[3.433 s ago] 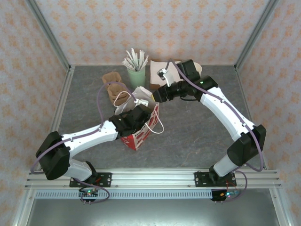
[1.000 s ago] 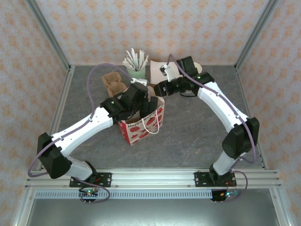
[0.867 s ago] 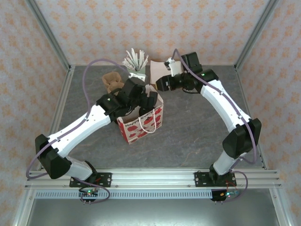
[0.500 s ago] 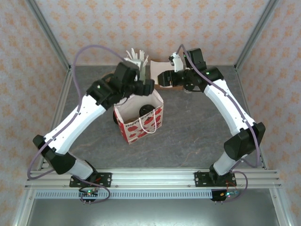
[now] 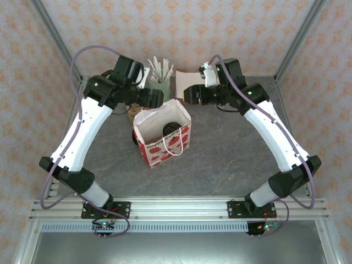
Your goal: Pack the takeout coffee
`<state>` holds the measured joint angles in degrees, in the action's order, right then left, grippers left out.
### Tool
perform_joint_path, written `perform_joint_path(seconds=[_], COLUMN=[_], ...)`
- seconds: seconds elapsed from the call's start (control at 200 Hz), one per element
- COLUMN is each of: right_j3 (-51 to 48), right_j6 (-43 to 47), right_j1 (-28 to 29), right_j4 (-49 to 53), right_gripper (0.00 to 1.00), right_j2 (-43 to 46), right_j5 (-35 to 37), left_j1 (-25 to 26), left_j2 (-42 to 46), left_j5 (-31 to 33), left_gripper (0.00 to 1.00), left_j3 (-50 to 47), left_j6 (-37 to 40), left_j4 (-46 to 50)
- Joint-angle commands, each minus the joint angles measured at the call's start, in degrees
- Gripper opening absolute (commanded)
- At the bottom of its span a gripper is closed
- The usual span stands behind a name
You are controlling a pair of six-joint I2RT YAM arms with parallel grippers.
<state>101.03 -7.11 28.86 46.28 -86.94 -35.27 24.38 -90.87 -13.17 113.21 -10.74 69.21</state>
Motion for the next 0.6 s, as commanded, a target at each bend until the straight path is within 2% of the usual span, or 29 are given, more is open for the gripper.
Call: perform_joint_path(seconds=[0.0, 0.185, 0.345, 0.46, 0.596], right_j3=[-0.3, -0.6, -1.3, -1.2, -0.3], right_j6=[-0.3, 0.9, 1.6, 2.5, 3.3], right_j1=[0.4, 0.3, 0.3, 0.4, 0.3], right_j4=[-0.9, -1.4, -1.5, -1.6, -1.4], right_gripper=[0.60, 0.61, 0.61, 0.61, 0.61], right_j2=[0.8, 0.7, 0.7, 0.3, -0.8], right_j5=[1.9, 2.4, 2.0, 2.1, 2.4], left_j1=[0.0, -0.1, 0.1, 0.9, 3.1], left_j2=[0.9, 1.9, 1.7, 2.3, 2.8], left_j5=[-3.6, -2.7, -3.8, -4.2, -5.3], left_gripper=[0.88, 0.86, 0.78, 0.73, 0.71], left_j3=[-4.6, -10.7, -11.9, -13.4, -14.4], left_j6=[1.7, 0.8, -1.5, -5.4, -11.6], left_j4=[1.7, -1.2, -1.9, -2.9, -4.0])
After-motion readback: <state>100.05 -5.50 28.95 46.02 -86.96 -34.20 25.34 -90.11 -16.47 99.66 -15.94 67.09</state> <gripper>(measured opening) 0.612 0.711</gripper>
